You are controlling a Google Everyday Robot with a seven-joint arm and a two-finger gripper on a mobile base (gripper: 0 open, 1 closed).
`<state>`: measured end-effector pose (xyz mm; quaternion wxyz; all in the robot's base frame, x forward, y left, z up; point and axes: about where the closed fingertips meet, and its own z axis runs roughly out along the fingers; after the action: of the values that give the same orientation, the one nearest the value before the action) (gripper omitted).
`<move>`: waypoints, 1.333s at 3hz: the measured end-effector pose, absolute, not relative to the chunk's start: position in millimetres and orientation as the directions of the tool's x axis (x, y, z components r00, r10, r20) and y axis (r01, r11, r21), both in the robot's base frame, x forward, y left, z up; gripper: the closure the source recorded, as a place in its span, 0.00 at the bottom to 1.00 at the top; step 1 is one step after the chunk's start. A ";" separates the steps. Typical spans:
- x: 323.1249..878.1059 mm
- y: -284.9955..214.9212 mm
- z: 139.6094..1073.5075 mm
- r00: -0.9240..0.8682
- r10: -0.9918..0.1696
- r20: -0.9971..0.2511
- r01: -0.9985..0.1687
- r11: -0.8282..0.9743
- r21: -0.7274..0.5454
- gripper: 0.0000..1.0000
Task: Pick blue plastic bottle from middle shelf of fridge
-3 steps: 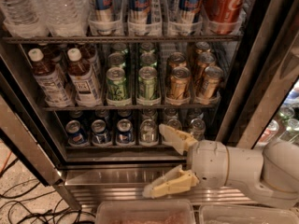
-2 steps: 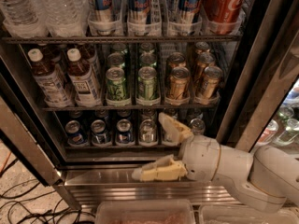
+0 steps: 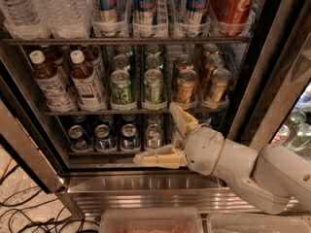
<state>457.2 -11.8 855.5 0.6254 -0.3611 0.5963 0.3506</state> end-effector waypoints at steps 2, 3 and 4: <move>462.3 4.9 848.0 0.090 -0.089 -0.992 -0.851 0.510 -0.123 0.00; 464.9 44.2 838.3 0.182 -0.180 -0.967 -0.820 0.514 -0.250 0.00; 469.3 81.3 837.5 0.254 -0.182 -0.950 -0.795 0.521 -0.312 0.00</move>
Offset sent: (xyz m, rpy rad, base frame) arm 0.0236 0.0507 -0.0281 -0.3557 -0.1727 -0.1246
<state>469.3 81.3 837.5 0.6637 -0.4317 0.5657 0.2308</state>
